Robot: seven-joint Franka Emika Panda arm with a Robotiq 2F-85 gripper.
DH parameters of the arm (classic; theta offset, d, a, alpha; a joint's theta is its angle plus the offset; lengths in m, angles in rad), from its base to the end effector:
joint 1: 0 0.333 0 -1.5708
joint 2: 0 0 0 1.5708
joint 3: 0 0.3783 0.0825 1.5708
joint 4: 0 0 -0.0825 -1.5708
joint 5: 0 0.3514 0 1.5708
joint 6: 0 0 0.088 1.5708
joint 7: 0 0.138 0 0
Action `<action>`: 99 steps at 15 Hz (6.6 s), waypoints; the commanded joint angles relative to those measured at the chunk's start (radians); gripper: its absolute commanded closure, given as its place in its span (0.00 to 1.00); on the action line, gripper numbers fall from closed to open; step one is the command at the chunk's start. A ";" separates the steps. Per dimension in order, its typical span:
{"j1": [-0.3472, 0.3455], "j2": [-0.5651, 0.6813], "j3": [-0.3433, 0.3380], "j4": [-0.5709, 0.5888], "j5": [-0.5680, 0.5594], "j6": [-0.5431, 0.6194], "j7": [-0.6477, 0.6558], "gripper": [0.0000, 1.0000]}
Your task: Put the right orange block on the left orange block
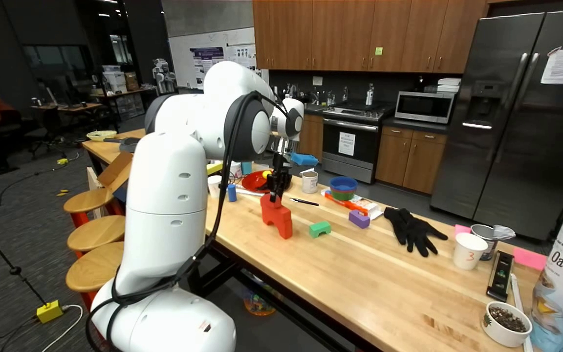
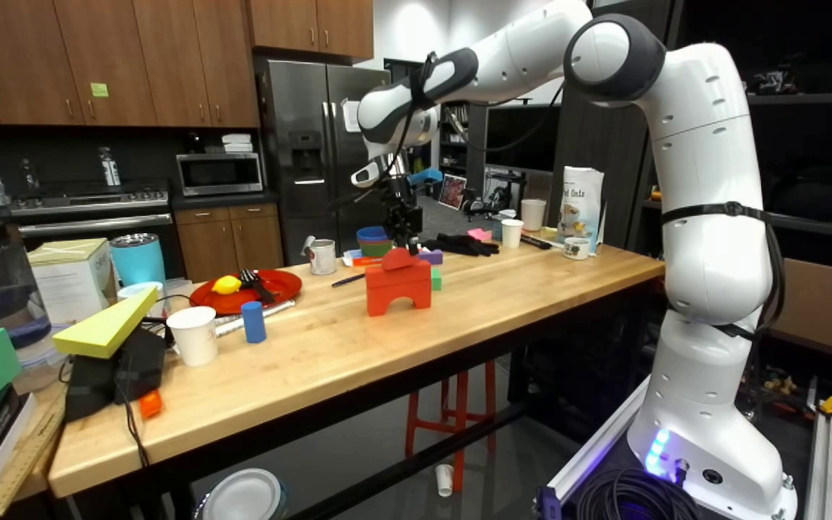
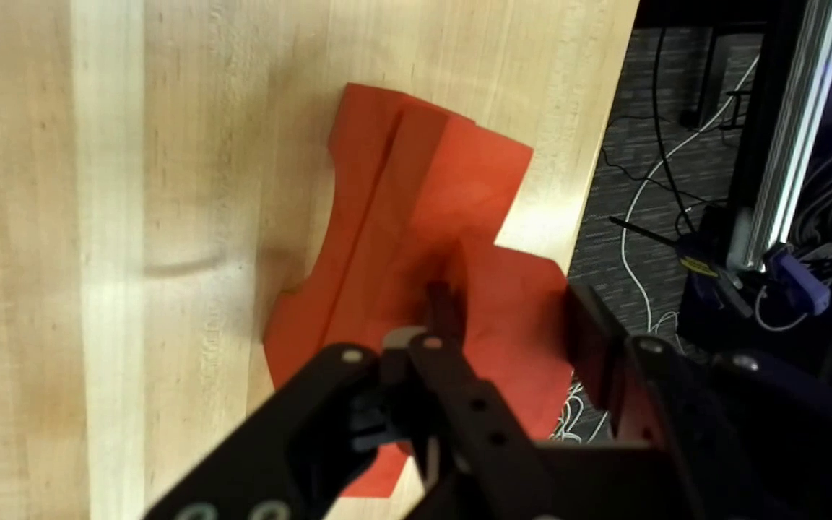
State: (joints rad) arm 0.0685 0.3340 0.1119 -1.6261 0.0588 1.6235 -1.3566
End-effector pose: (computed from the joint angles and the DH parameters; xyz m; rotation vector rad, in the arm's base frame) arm 0.5861 0.1068 0.4486 -2.0684 -1.9738 0.3259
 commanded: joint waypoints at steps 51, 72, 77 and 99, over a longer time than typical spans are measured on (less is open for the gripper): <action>0.081 -0.415 0.045 -0.300 -0.093 -0.085 0.671 0.00; 0.241 -0.614 0.108 -0.643 -0.244 0.300 0.509 0.00; 0.238 -0.612 0.098 -0.664 -0.235 0.317 0.483 0.00; 0.360 -0.748 0.283 -1.108 -0.359 0.169 1.157 0.00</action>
State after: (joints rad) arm 0.4416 -0.3132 0.3906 -2.7709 -0.1841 1.9545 -0.1994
